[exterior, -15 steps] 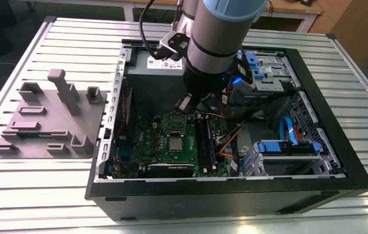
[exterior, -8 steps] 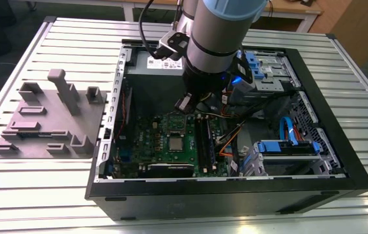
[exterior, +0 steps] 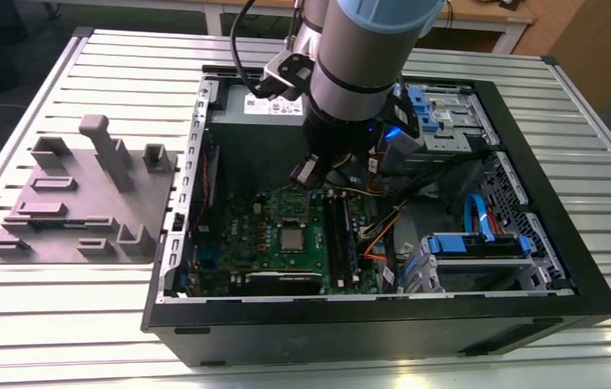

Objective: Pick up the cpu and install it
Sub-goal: 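Close the cpu cover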

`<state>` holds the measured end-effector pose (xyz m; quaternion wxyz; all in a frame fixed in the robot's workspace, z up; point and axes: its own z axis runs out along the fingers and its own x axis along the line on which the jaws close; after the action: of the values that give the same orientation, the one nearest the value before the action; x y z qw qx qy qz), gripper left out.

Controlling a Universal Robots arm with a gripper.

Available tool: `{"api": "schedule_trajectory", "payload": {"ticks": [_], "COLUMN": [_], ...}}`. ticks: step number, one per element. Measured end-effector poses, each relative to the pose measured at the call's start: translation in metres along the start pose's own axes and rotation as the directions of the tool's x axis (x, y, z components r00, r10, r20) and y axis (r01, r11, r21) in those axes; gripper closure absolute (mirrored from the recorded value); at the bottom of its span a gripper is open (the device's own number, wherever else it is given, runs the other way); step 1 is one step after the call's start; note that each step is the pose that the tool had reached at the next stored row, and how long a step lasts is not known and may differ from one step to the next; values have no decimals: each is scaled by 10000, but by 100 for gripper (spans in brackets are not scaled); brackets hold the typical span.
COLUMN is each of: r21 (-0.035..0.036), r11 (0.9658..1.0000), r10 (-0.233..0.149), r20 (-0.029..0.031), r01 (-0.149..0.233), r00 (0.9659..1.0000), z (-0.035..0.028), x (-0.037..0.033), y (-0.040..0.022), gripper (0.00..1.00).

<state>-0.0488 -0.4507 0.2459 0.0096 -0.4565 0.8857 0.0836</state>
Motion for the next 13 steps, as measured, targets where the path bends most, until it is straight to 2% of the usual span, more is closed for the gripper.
{"api": "schedule_trajectory", "payload": {"ticks": [13], "r21": [-7], "r11": [10000], "r10": [-76], "r20": [-9], "r01": [76], "r00": [10000], "z": [-14], "x": [-1], "y": [2], "gripper": [90]}}
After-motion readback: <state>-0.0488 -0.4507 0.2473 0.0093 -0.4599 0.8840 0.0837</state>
